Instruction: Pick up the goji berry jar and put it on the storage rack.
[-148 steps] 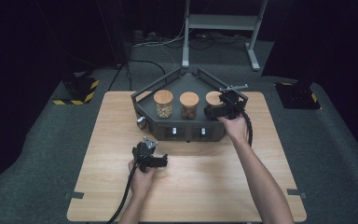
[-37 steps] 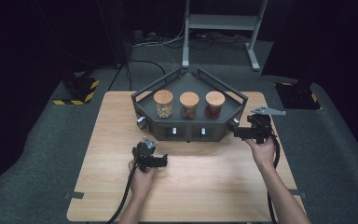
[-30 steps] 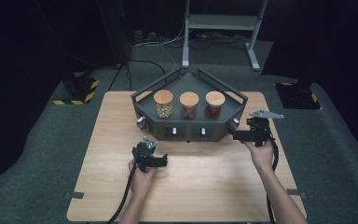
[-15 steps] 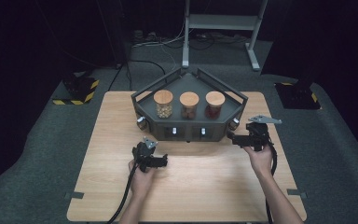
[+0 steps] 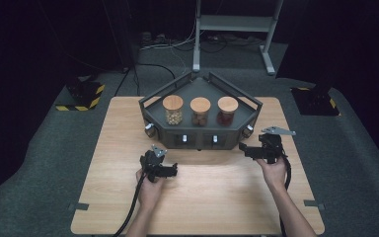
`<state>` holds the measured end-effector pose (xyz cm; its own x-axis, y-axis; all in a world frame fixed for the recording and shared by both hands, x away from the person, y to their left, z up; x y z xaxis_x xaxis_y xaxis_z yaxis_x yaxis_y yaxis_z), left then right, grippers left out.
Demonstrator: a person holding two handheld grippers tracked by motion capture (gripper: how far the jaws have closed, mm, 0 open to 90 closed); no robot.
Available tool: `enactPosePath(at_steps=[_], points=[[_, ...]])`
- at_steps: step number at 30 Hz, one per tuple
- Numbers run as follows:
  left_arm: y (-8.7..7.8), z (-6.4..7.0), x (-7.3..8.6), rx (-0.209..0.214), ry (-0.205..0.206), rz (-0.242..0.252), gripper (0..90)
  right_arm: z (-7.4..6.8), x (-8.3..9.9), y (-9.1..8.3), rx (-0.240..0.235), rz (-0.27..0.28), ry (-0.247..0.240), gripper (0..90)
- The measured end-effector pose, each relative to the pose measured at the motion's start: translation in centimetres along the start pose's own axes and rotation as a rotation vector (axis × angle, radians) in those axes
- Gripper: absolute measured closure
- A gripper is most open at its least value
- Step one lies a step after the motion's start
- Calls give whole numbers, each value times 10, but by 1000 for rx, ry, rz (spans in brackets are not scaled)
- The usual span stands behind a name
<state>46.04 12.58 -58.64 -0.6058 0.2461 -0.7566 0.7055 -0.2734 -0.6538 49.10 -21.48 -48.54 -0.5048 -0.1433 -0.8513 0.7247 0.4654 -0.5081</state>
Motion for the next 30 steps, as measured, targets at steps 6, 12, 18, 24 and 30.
enactPosePath(at_steps=[6,12,18,24,30], points=[[0,0,0,0,0,0,53,-2,7,4,-9,-8,9,63],[0,0,0,0,0,0,53,-4,16,10,-17,-30,15,64],[0,0,0,0,0,0,53,-6,22,13,-11,-42,12,66],[0,0,0,0,0,0,53,-6,32,17,-3,-65,9,66],[0,0,0,0,0,0,53,-6,42,22,30,-87,-26,66]])
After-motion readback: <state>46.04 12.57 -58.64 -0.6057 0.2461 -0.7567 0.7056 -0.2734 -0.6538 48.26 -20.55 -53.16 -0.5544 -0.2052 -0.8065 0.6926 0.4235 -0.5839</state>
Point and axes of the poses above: each handheld gripper's, and its own axes: y roughly forward along the jaws, x roughly out of its underside, z roughly to its right, the point moved 6 cm from there along y, roughly forward along the jaws, and after that the axes turned 3 degrees about z, right-handed, at the moved point
